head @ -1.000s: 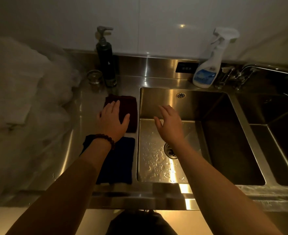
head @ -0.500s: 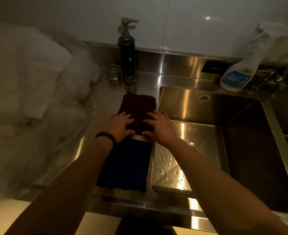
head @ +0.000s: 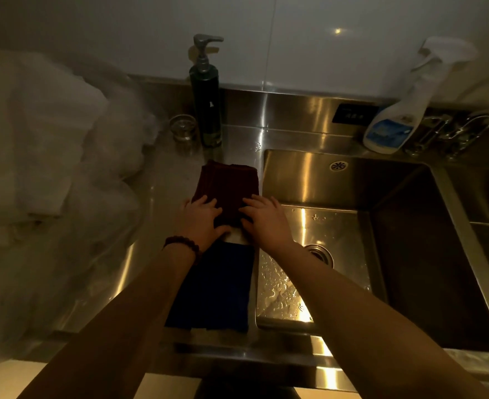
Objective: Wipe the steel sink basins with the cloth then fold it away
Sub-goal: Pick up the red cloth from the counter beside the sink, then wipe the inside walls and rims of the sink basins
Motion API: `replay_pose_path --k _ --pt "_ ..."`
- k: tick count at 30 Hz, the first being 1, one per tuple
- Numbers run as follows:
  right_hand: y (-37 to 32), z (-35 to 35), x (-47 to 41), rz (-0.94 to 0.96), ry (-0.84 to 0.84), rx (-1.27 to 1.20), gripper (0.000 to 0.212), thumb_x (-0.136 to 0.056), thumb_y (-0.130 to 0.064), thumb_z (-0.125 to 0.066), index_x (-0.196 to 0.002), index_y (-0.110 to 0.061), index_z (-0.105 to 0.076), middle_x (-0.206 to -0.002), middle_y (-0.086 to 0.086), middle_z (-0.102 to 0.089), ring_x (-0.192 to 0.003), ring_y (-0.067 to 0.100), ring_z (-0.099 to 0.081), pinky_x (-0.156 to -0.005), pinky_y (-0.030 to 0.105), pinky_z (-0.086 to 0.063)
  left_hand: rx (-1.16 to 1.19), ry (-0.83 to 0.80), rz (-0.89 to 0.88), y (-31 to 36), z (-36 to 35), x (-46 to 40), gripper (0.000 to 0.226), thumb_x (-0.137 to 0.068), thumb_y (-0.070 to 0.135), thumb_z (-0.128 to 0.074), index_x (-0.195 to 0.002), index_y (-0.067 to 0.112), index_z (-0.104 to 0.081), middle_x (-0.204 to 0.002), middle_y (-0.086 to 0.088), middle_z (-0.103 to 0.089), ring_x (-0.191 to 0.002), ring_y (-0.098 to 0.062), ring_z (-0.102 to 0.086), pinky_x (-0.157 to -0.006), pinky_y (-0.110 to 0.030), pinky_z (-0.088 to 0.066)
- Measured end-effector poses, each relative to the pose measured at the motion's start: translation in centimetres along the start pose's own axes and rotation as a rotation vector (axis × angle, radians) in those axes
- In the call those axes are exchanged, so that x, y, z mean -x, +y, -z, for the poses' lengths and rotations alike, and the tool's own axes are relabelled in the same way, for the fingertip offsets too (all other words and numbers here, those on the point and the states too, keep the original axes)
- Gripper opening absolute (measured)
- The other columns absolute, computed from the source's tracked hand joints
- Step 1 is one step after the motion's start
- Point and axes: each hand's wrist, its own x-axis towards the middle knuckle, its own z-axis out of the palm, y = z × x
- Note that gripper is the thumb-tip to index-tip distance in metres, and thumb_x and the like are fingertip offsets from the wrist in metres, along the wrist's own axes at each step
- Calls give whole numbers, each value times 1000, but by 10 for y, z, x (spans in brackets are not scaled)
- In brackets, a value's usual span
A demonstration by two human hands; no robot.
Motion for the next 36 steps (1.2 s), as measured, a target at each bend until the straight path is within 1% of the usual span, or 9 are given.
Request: replay_pose_path --k 3,8,11,15,19,23,25,31,36 --pt "-3 7 4 -15 63 -39 33 -95 -26 -49 -127 -20 -56 -138 -2 -52 -134 17 -36 -111 39 -19 22 21 -10 3 1 3 51 -89 45 -58 -135 25 -49 -147 2 -42 -138 -19 -32 -115 -44 -17" --pt "8 35 18 -85 159 -124 29 -95 -20 -49 -122 -15 -58 -122 5 -61 -113 23 -53 -89 35 -42 164 208 -50 19 13 -3 23 -89 23 -57 -111 23 -65 -105 -1 -67 -101 -21 -60 -108 -41 -24" --pt "25 52 32 -142 218 -227 29 -96 -18 -48 -123 -12 -57 -122 7 -60 -111 23 -54 -87 36 -46 260 299 -122 43 24 -6 20 -90 23 -56 -107 23 -67 -101 -1 -69 -97 -22 -62 -102 -38 -28" --pt "51 70 55 -237 322 -422 27 -94 -10 -51 -119 -8 -60 -112 11 -63 -103 24 -57 -81 22 -38 322 364 -210 87 33 -8 23 -93 23 -53 -113 20 -64 -104 -1 -68 -99 -22 -60 -104 -38 -27" --pt "88 83 82 -263 395 -494 27 -93 -8 -51 -118 -5 -60 -112 13 -64 -104 26 -60 -91 33 -47 314 392 -243 136 26 -18 25 -93 23 -52 -116 23 -60 -104 2 -67 -97 -18 -60 -99 -35 -29" --pt "135 98 112 -244 308 -581 48 -86 -22 -67 -131 -16 -52 -120 4 -60 -109 12 -54 -91 21 -41 306 335 -222 188 16 -29 26 -97 27 -43 -120 24 -55 -110 3 -62 -100 -16 -58 -98 -34 -31" --pt "166 100 124 -221 240 -540 60 -80 -16 -73 -135 -20 -48 -123 3 -58 -112 13 -52 -96 24 -41 268 301 -204 214 9 -35 26 -98 27 -40 -121 25 -52 -112 3 -61 -102 -17 -57 -98 -35 -31" --pt "246 103 140 -129 193 -518 32 -84 -4 -64 -115 -14 -64 -104 5 -68 -98 15 -62 -82 18 -41 253 239 -128 273 -15 -47 19 -97 30 -41 -114 27 -50 -108 5 -61 -101 -18 -57 -93 -38 -34" --pt "284 100 138 -76 132 -512 31 -86 -8 -63 -116 -16 -65 -105 4 -69 -99 15 -62 -89 27 -49 143 289 -166 288 -31 -60 29 -94 38 -41 -105 20 -60 -92 -1 -65 -90 -25 -60 -80 -39 -41"
